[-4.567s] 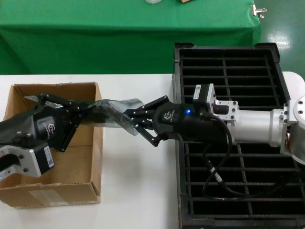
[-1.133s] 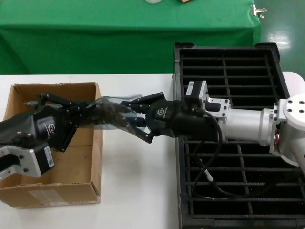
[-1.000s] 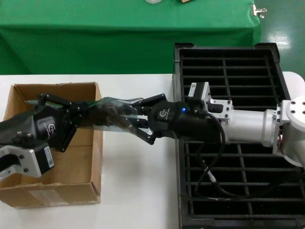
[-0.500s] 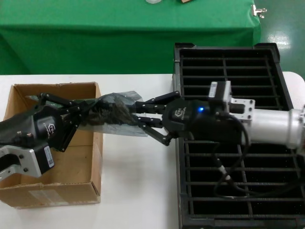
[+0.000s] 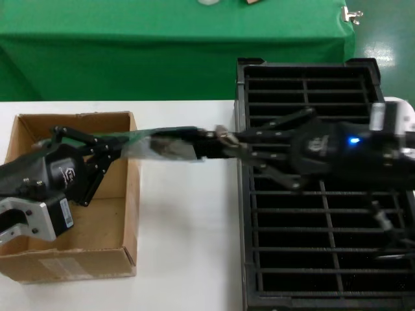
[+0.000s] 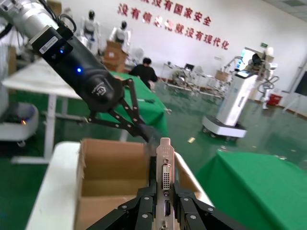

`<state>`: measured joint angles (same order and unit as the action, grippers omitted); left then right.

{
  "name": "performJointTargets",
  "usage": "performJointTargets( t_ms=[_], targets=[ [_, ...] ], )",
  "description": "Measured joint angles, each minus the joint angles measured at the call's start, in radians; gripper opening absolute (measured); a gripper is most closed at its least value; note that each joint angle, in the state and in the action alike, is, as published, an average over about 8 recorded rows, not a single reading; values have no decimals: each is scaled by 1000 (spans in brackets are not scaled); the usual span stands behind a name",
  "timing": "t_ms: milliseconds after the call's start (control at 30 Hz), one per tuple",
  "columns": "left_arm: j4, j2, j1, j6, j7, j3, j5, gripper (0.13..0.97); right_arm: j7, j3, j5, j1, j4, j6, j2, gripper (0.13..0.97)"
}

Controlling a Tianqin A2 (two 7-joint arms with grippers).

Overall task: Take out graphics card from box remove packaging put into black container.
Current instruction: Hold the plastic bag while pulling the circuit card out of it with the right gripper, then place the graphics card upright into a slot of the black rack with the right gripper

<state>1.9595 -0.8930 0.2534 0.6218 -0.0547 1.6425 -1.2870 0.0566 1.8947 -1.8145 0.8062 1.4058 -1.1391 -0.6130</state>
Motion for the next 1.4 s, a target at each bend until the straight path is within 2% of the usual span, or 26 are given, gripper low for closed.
performJointTargets(
  t_ms=[233, 400, 567, 967, 1400],
  targets=[
    [-5, 8, 1, -2, 11, -1, 12, 139, 37, -61, 4, -20, 119, 0, -163, 190],
    [-36, 38, -2, -17, 39, -3, 40, 139, 89, -71, 43, -10, 191, -6, -261, 190],
    [-72, 68, -8, -35, 56, -3, 56, 139, 143, -48, 100, 14, 243, -25, -317, 190],
    [-68, 65, -8, -34, 55, -3, 55, 139, 244, 72, 251, 141, 309, -151, -318, 190],
    [-67, 65, -8, -34, 54, -3, 54, 139, 355, 219, 422, 330, 338, -361, -228, 190]
  ],
)
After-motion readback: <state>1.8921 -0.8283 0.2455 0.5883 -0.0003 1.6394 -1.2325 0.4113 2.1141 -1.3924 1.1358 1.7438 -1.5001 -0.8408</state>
